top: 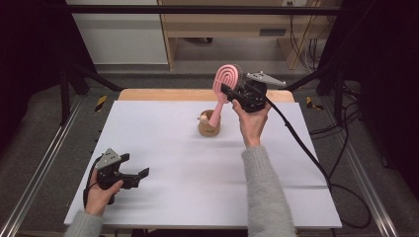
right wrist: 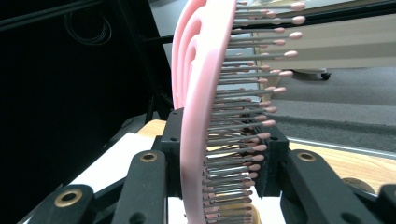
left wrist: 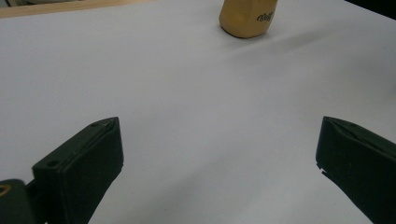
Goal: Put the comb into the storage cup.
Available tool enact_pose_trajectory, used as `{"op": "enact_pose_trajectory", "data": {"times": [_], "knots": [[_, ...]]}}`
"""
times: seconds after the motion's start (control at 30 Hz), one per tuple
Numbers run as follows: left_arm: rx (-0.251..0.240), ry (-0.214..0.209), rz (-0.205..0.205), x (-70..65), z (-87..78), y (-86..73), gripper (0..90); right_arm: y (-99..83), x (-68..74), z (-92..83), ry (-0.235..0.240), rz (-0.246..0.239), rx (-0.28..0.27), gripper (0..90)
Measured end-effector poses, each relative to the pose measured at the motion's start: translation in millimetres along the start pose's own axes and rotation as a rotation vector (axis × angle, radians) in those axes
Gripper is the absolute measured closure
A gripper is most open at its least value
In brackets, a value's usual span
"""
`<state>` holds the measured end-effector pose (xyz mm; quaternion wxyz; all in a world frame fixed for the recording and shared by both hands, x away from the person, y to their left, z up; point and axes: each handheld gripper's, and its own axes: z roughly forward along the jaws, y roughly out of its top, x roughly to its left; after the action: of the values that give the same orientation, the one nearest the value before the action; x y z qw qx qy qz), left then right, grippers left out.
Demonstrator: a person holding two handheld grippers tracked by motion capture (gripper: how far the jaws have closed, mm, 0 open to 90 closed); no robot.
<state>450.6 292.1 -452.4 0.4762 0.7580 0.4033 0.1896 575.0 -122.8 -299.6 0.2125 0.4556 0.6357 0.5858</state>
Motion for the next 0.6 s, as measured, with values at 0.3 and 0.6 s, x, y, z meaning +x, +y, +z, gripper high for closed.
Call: {"op": "enact_pose_trajectory", "data": {"times": [0.3, 0.6], "knots": [[0.0, -0.002, 0.0, 0.0, -0.1, -0.1, 0.8, 4.6, -2.4, 6.6, -0.024, 0.002, -0.01, 63.2], [0.0, -0.005, -0.002, -0.3, 0.4, -0.2, 0.8, 7.6, -6.6, 11.0, -0.05, 0.002, -0.021, 63.2]]}}
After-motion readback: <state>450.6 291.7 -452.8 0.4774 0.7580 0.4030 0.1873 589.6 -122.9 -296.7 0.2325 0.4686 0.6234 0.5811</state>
